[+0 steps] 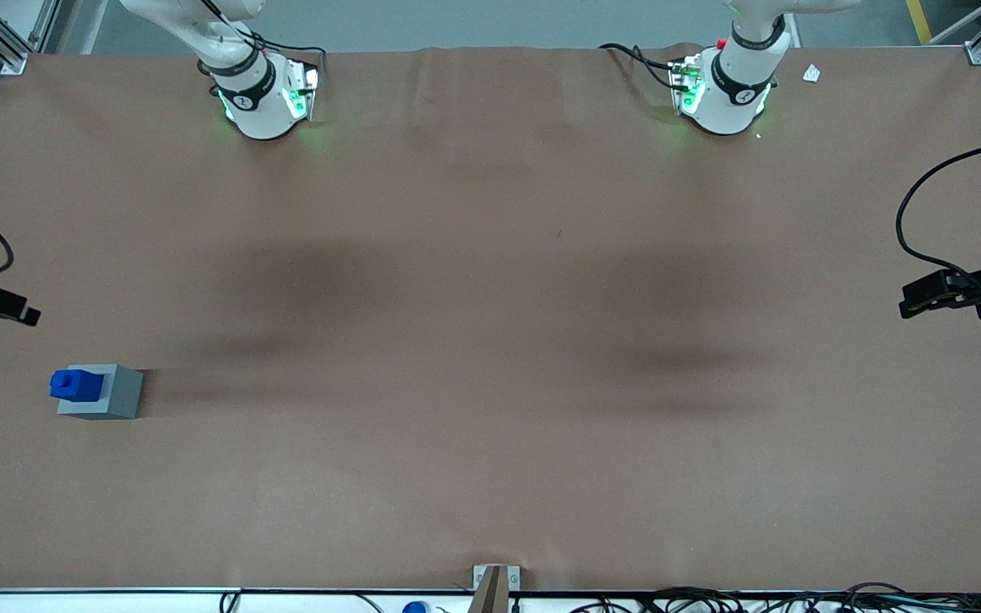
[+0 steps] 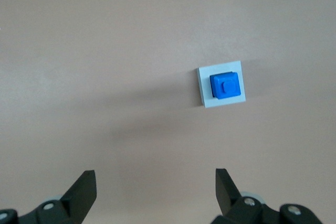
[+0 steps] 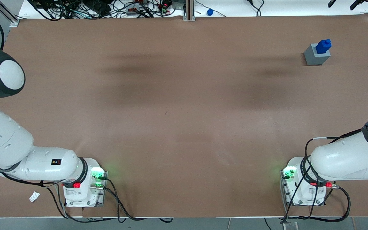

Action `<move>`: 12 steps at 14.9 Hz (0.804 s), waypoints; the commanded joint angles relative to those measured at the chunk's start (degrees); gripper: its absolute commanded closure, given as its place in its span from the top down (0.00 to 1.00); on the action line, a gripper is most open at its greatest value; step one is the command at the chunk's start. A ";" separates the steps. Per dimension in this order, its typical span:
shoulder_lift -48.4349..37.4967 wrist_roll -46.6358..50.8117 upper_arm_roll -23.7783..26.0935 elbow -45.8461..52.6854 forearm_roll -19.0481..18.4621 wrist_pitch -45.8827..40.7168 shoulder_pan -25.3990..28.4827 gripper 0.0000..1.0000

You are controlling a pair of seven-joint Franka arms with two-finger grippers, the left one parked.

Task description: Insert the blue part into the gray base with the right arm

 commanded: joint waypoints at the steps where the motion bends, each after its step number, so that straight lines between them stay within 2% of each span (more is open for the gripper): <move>1: -3.13 0.86 0.16 -1.84 -0.35 -1.72 -0.01 1.00; 6: -6.81 0.95 0.16 -2.45 -0.61 -4.80 1.13 1.00; 10: -12.17 2.44 0.86 -5.00 -4.56 -6.30 2.98 1.00; 12: -14.81 2.80 3.32 -7.89 -5.01 -5.78 1.59 1.00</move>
